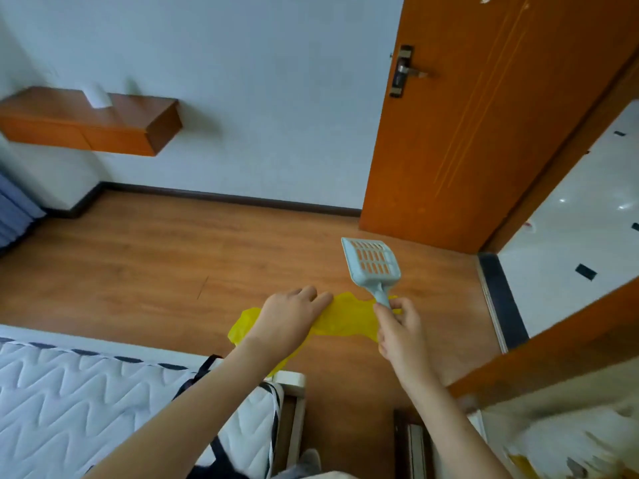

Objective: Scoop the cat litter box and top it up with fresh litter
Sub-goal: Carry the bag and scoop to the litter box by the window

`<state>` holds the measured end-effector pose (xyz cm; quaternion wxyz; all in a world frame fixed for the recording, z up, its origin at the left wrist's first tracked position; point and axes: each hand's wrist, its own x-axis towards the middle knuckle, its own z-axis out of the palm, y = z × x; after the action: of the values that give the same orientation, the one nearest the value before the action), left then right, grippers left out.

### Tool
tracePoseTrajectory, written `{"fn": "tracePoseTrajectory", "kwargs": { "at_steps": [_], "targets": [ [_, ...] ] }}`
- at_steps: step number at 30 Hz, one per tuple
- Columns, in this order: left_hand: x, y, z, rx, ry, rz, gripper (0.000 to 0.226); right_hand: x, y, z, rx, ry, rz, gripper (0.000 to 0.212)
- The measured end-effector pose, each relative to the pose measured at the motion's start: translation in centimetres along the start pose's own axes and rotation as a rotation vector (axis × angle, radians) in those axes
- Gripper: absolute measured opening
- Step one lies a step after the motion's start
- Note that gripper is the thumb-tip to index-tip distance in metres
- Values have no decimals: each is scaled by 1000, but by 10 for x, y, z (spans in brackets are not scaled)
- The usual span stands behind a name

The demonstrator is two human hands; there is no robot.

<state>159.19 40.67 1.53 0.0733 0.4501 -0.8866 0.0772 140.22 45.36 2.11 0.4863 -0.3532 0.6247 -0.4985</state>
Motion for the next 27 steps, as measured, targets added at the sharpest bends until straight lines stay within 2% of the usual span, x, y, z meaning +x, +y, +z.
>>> {"fn": "tracePoseTrajectory", "kwargs": {
  "at_steps": [3, 6, 11, 17, 20, 23, 27],
  "targets": [
    [2, -41, 7, -18, 75, -50, 39, 28, -8, 32, -17, -48, 9, 11],
    [7, -70, 14, -30, 128, -95, 31, 54, -18, 59, -15, -84, 42, 12],
    [26, -108, 33, -19, 169, -132, 44, 106, -28, 92, -59, -201, 47, 12],
    [73, -142, 57, 47, 171, -219, 30, 201, -40, 119, -130, -338, 35, 14],
    [108, -161, 64, 81, 146, -321, 31, 258, -52, 130, -178, -429, -10, 17],
    [145, -178, 63, 69, 136, -485, 47, 310, -77, 142, -214, -510, -33, 19],
    [181, -201, 52, 120, 155, -668, 49, 371, -111, 163, -275, -598, -68, 16]
  ]
}}
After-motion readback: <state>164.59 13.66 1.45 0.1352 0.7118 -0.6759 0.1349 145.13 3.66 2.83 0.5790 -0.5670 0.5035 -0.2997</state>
